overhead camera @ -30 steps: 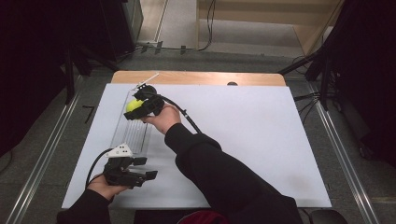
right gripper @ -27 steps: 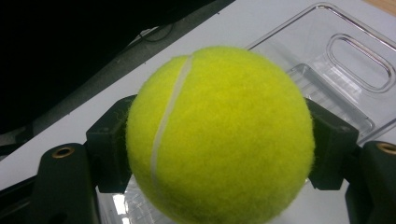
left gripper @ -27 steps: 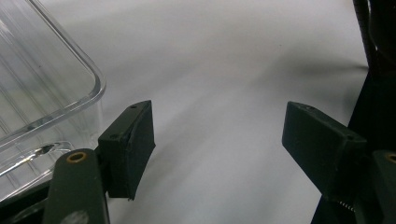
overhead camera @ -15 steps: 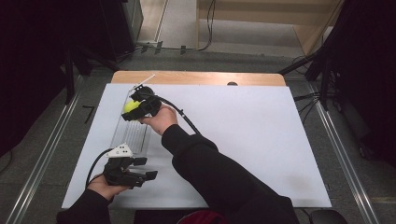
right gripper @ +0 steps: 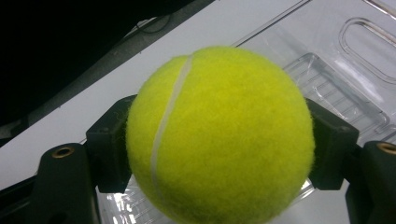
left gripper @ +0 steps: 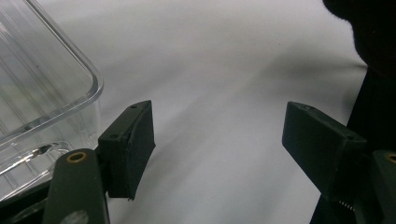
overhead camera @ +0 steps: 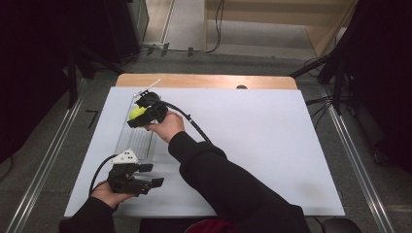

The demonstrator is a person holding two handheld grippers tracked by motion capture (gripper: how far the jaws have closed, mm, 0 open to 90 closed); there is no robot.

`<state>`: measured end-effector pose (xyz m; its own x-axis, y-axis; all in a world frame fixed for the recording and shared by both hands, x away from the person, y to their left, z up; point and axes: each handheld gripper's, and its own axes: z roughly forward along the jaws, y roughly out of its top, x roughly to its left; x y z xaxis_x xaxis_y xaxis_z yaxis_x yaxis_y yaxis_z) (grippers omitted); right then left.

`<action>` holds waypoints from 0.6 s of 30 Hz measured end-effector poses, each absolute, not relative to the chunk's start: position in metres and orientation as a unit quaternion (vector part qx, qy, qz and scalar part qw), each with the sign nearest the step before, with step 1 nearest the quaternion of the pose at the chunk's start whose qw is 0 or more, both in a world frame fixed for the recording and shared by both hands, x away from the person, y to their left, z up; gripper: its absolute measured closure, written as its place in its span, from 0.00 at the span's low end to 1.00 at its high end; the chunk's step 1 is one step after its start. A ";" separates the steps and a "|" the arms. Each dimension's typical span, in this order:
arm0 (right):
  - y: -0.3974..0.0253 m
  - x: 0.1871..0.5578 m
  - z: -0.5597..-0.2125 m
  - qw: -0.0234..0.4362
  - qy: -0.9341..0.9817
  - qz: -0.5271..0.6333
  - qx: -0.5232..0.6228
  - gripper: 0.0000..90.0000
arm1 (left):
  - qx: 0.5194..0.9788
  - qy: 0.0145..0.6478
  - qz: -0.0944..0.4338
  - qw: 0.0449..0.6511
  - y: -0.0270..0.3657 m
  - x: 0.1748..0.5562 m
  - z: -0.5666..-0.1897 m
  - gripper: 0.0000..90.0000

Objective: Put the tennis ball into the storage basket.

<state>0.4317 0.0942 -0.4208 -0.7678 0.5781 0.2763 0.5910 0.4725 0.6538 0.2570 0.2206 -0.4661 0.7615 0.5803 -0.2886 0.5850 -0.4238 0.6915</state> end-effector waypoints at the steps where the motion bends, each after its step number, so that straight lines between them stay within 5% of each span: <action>1: 0.095 0.431 -0.422 0.008 -0.858 -0.384 -0.340 0.25 | 0.844 0.345 -0.003 0.410 0.221 0.257 -0.466 0.29; 18: 0.097 0.430 -0.438 0.023 -0.859 -0.375 -0.348 0.25 | 0.844 0.345 -0.005 0.411 0.220 0.257 -0.466 0.29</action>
<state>0.4305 0.0968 -0.4384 -0.7574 0.5800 0.2999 0.6143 0.4773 0.6283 0.2569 0.2204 -0.4663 0.7613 0.5785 -0.2927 0.5874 -0.4242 0.6892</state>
